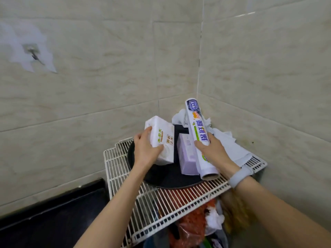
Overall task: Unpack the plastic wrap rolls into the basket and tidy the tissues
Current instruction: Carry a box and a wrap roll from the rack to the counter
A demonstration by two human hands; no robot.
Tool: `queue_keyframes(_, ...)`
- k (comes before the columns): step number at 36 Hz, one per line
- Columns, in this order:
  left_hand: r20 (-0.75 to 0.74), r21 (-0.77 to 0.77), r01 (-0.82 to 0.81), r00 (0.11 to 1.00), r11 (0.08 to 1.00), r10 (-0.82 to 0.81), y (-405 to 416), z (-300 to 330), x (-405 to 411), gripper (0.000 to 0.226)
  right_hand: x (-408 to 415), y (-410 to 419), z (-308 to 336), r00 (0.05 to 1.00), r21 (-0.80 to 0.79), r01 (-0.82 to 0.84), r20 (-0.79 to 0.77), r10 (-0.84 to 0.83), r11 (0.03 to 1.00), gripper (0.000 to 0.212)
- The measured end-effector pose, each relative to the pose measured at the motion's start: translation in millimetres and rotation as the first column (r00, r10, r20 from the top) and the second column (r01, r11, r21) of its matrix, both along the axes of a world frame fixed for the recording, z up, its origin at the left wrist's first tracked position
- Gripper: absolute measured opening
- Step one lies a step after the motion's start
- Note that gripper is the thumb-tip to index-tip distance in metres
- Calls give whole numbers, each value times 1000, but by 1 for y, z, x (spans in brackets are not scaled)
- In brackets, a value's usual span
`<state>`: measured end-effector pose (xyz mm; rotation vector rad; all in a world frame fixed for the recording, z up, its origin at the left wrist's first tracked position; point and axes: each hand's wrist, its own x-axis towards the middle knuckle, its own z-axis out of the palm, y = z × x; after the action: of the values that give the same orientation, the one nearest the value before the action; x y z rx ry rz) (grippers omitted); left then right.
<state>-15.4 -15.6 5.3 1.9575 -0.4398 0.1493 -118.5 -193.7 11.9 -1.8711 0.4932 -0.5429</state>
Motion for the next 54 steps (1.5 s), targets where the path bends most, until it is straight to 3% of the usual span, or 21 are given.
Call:
queue_keyframes(5, 119, -122, -111, 985, 986, 126, 43, 27, -29, 73, -22, 27, 15, 991, -2, -81, 111, 81, 997, 34)
queue_keyframes(9, 127, -270, -160, 972, 950, 199, 95, 32, -53, 71, -38, 66, 23, 959, -16, -230, 168, 229, 973, 53)
queue_keyframes(16, -41, -417, -334, 936, 845, 350, 210, -3, -100, 68, -61, 177, 20, 810, 7, -563, 200, 551, 826, 50)
queue_keyframes(22, -220, -466, -499, 865, 730, 451, 310, -62, -129, 65, -55, 287, -28, 704, 32, -708, 112, 701, 706, 51)
queue_keyframes(28, -443, -365, -646, 754, 670, 485, 412, -151, -140, 60, -25, 384, -138, 692, 8, -699, -243, 680, 715, 79)
queue_keyframes(35, -625, -208, -666, 654, 716, 426, 494, -227, -110, 59, 10, 459, -233, 630, 139, -641, -465, 622, 754, 74)
queue_keyframes(39, -634, -180, -617, 668, 766, 389, 510, -249, -78, 56, 34, 486, -256, 600, 142, -651, -505, 620, 746, 75)
queue_keyframes(50, -586, -75, -579, 684, 812, 434, 504, -270, -13, 55, 93, 521, -284, 669, 55, -590, -525, 526, 805, 78)
queue_keyframes(54, -522, -2, -537, 720, 843, 457, 501, -271, -7, 51, 103, 520, -282, 612, -102, -690, -611, 502, 717, 74)
